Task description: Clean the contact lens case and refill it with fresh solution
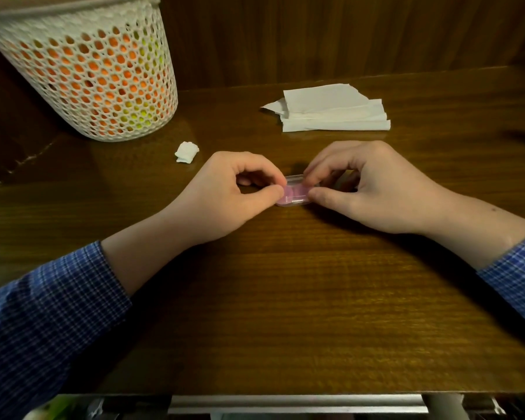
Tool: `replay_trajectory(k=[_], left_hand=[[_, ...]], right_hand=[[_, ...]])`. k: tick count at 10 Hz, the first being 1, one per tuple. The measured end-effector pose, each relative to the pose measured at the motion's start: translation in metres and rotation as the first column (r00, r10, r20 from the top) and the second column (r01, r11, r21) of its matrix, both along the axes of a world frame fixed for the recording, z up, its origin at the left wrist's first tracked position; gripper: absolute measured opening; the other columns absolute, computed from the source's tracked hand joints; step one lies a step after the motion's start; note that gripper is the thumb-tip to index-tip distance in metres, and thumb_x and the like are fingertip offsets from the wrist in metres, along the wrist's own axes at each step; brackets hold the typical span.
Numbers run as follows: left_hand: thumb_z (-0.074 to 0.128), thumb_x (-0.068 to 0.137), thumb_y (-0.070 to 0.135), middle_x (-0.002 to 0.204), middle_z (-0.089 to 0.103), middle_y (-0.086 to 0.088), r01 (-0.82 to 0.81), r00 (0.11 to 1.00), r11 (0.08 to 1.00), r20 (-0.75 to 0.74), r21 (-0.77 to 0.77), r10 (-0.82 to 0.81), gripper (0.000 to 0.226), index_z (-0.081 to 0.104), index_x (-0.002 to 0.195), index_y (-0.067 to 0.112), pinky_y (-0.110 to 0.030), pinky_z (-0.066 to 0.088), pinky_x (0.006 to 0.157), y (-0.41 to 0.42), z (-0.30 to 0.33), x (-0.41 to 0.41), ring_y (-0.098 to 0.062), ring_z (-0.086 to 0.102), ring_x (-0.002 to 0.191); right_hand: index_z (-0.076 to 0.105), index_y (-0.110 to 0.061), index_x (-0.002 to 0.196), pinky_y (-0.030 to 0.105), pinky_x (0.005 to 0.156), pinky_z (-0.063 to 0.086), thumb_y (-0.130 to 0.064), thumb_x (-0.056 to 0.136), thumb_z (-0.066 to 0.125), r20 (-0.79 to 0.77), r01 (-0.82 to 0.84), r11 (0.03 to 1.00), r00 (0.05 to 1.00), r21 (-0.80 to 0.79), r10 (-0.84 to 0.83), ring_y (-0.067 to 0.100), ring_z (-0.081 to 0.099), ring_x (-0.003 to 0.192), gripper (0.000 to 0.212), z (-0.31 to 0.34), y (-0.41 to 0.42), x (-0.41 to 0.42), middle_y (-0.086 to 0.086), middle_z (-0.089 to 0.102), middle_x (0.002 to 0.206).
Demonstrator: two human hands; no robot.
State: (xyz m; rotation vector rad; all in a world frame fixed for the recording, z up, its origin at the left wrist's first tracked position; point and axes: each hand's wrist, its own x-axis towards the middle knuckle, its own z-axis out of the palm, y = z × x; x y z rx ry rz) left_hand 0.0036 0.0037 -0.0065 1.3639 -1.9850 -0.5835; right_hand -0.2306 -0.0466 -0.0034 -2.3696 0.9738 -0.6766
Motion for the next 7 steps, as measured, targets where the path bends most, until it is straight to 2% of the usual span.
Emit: replay_trajectory(k=[2, 4, 6, 7], left_hand=[[0.073, 0.093, 0.013, 0.098, 0.073, 0.013, 0.008, 1.000, 1.000, 0.009, -0.008, -0.008, 0.014, 0.078, 0.103, 0.022, -0.007, 0.050, 0.080, 0.000, 0.000, -0.001, 0.001, 0.066, 0.097], [0.073, 0.093, 0.013, 0.099, 0.074, 0.013, -0.001, 1.000, 1.000, 0.008, -0.019, 0.001, 0.016, 0.078, 0.104, 0.023, -0.008, 0.051, 0.081, -0.001, -0.002, -0.001, 0.002, 0.067, 0.098], [0.074, 0.092, 0.016, 0.100, 0.074, 0.017, -0.023, 1.000, 1.000, 0.009, -0.017, 0.023, 0.017, 0.078, 0.103, 0.029, -0.012, 0.052, 0.084, -0.003, -0.003, 0.000, 0.001, 0.067, 0.098], [0.075, 0.092, 0.020, 0.103, 0.072, 0.017, -0.067, 0.996, 0.998, -0.054, -0.009, 0.066, 0.017, 0.077, 0.098, 0.035, -0.020, 0.055, 0.084, -0.002, -0.002, -0.002, -0.002, 0.066, 0.099]], right_hand=[[0.077, -0.034, 0.097, 0.021, 0.085, 0.057, -0.031, 0.088, 0.074, -0.016, 0.004, 1.000, 1.000, -0.017, -0.004, 0.001, 0.064, 0.098, 0.010, 0.001, 0.001, 0.001, -0.020, 0.068, 0.105], [0.076, -0.034, 0.098, 0.032, 0.086, 0.059, -0.037, 0.086, 0.072, -0.027, 0.013, 1.000, 1.000, -0.013, -0.013, 0.005, 0.065, 0.097, 0.013, 0.003, 0.004, 0.002, -0.018, 0.067, 0.106], [0.074, -0.033, 0.099, 0.031, 0.083, 0.059, -0.039, 0.086, 0.070, -0.074, 0.026, 0.999, 0.997, -0.022, -0.028, 0.007, 0.064, 0.094, 0.014, 0.007, 0.006, 0.003, -0.017, 0.065, 0.106], [0.074, -0.029, 0.098, 0.026, 0.078, 0.056, -0.048, 0.084, 0.065, -0.010, 0.047, 0.999, 0.999, 0.021, -0.047, 0.006, 0.063, 0.094, 0.025, 0.009, 0.010, 0.003, -0.015, 0.064, 0.105]])
